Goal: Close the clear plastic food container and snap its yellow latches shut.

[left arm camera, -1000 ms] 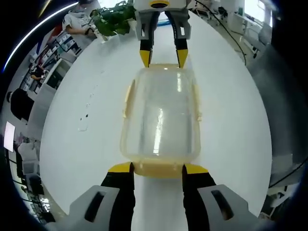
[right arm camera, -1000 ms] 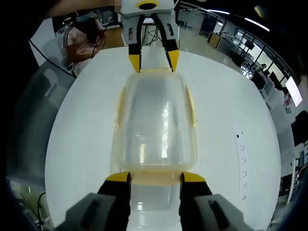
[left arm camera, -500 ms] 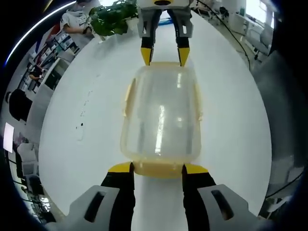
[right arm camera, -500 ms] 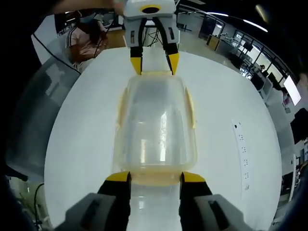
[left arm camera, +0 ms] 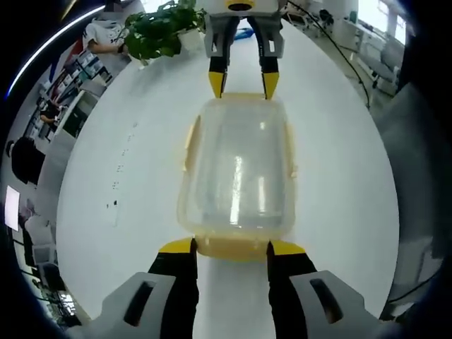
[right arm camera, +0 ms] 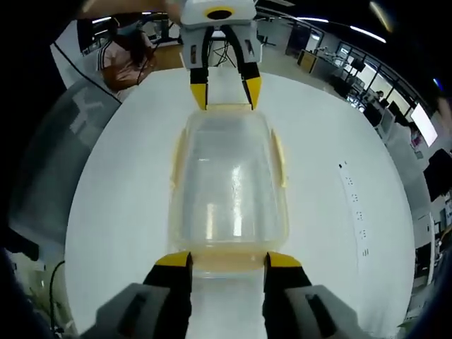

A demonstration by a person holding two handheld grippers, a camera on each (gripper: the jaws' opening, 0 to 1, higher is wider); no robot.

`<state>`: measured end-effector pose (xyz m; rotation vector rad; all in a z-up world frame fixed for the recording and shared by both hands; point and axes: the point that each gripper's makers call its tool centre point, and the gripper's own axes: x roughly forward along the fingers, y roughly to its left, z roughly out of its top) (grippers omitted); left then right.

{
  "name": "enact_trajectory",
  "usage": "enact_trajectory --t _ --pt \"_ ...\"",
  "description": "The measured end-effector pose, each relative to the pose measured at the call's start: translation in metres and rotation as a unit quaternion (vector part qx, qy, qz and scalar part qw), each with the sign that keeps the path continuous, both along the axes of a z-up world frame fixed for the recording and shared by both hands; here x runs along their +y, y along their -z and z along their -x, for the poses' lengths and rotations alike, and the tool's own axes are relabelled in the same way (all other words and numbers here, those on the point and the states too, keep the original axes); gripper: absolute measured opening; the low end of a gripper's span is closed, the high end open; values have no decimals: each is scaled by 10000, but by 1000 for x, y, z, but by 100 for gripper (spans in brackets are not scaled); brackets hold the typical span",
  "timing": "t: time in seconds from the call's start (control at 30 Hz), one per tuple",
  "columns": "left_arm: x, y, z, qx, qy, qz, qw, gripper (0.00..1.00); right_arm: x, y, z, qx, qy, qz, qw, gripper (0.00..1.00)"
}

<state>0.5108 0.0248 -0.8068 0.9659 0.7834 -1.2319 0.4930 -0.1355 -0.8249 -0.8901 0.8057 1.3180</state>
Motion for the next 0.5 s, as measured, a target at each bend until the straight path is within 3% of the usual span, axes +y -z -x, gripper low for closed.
enact_trajectory --t 0.33,0.5 --pt "-17 -7 1 48 -5 127 9999 35 -17 -11 0 -5 -25 104 9999 37" --pt "-22 -1 10 368 -104 225 9990 35 -22 -8 6 182 -98 254 9995 37"
